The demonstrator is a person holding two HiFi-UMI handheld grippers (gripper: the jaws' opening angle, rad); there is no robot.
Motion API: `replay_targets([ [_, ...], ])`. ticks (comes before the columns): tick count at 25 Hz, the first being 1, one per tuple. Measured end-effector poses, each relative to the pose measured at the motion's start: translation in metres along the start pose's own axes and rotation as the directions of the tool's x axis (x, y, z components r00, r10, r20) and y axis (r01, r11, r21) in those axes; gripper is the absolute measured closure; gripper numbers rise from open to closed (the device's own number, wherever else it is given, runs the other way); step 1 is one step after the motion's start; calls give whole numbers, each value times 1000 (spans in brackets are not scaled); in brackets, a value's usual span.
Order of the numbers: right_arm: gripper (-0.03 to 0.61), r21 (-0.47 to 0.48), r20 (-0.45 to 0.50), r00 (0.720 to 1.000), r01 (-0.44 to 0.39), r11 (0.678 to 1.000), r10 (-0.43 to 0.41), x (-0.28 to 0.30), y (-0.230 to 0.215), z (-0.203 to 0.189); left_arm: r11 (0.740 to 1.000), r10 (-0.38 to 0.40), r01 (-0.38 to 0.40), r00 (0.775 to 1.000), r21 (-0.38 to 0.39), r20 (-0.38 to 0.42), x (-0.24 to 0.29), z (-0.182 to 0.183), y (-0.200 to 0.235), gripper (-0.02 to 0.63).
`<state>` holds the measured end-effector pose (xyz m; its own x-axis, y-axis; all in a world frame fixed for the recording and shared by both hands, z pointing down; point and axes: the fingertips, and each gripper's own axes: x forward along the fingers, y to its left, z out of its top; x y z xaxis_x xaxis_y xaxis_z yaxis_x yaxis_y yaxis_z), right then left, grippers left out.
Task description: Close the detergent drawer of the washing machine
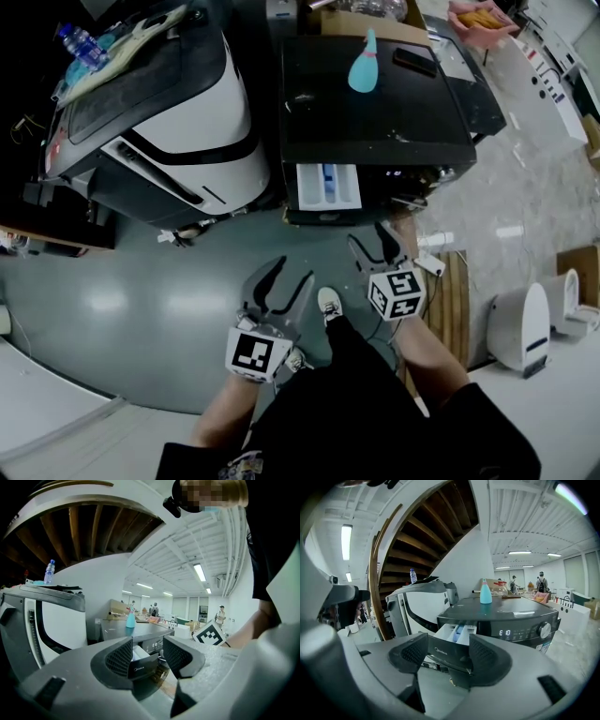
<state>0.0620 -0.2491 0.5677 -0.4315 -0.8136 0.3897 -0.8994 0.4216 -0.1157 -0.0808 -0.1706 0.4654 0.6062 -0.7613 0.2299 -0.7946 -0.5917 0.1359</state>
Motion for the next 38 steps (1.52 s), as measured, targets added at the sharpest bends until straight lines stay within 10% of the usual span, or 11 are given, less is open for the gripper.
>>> replay_targets([
  [38, 400, 42, -149, 987, -49, 998, 55, 103, -56, -59, 996, 14, -23, 995, -87, -102, 92, -42, 48, 428],
])
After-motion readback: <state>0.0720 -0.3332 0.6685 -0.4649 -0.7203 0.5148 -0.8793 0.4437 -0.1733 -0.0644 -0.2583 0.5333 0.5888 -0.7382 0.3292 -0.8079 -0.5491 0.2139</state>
